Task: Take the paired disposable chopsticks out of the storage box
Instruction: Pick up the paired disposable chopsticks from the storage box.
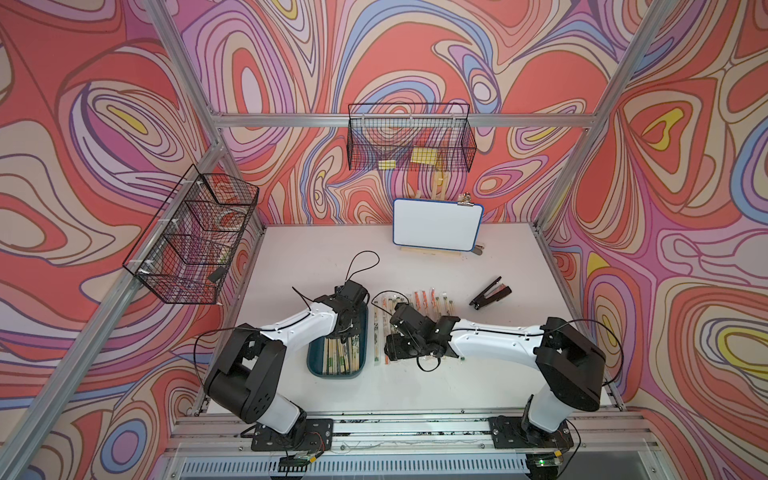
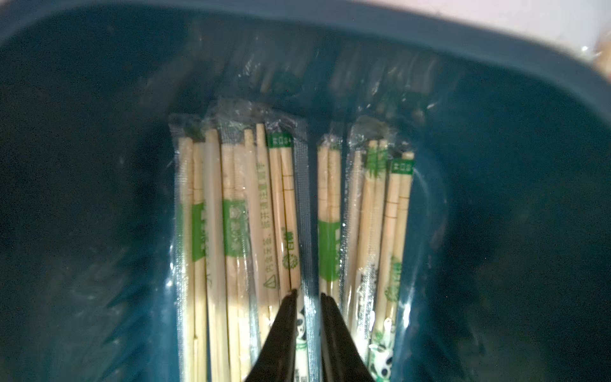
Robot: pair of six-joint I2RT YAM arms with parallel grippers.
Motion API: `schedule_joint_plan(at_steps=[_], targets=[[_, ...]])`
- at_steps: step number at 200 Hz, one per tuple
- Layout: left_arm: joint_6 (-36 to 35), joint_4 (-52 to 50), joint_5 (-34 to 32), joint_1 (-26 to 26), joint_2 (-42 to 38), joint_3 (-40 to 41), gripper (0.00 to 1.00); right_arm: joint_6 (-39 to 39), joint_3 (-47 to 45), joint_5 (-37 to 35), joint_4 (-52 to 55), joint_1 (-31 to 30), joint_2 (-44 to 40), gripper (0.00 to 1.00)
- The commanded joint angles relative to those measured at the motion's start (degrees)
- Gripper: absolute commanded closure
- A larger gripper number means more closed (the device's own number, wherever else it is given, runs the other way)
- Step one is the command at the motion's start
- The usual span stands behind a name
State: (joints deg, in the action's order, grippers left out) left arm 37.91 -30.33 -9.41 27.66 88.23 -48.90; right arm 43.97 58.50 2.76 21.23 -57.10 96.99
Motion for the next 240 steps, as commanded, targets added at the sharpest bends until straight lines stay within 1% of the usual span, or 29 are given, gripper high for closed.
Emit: schedule_joint_plan(at_steps=[1, 38, 70, 120, 148, 174, 189, 203, 212, 225, 240], targets=[[0.33, 1.1, 0.53, -0.41, 1.33, -0.98, 0.83, -0.5, 0.49, -0.71, -0.08, -0.12, 1.1, 0.37], [0.49, 2.03, 0.84, -0.41, 1.65, -0.82, 0.83, -0.51, 0.47, -0.74, -0.18, -0.12, 1.18, 0.37], [0.6, 2.64, 1.22, -0.35, 1.94, -0.64, 0.8, -0.55, 0.47, -0.66, -0.14, -0.12, 1.27, 0.37], [0.93, 2.99, 1.43, -0.38, 4.02, -0.44, 0.79, -0.54, 0.45, -0.71, -0.07, -0.12, 1.27, 0.37], [0.94, 2.94, 1.43, -0.37, 5.1, -0.36, 0.75, -0.52, 0.5, -0.74, 0.01, -0.12, 1.27, 0.37], [1.01, 2.73, 1.25, -0.39, 6.12, -0.31, 0.74, -0.63, 0.65, -0.74, 0.04, -0.12, 1.27, 0.37], [0.98, 2.82, 1.33, -0.41, 6.67, -0.27, 0.79, -0.72, 0.97, -0.79, 0.27, -0.12, 1.27, 0.37], [0.85, 2.9, 1.43, -0.41, 6.96, -0.26, 0.88, -0.83, 1.07, -0.9, 0.52, -0.12, 1.19, 0.37], [0.85, 3.04, 1.44, -0.39, 6.96, -0.28, 0.91, -0.82, 1.09, -0.91, 0.62, -0.12, 1.18, 0.37], [0.63, 2.85, 1.5, -0.41, 6.87, -0.36, 1.0, -0.89, 1.18, -1.0, 0.69, -0.12, 1.1, 0.37], [0.35, 2.44, 1.33, -0.38, 6.61, -0.78, 1.0, -0.88, 1.27, -1.0, 0.81, -0.14, 1.1, 0.37]])
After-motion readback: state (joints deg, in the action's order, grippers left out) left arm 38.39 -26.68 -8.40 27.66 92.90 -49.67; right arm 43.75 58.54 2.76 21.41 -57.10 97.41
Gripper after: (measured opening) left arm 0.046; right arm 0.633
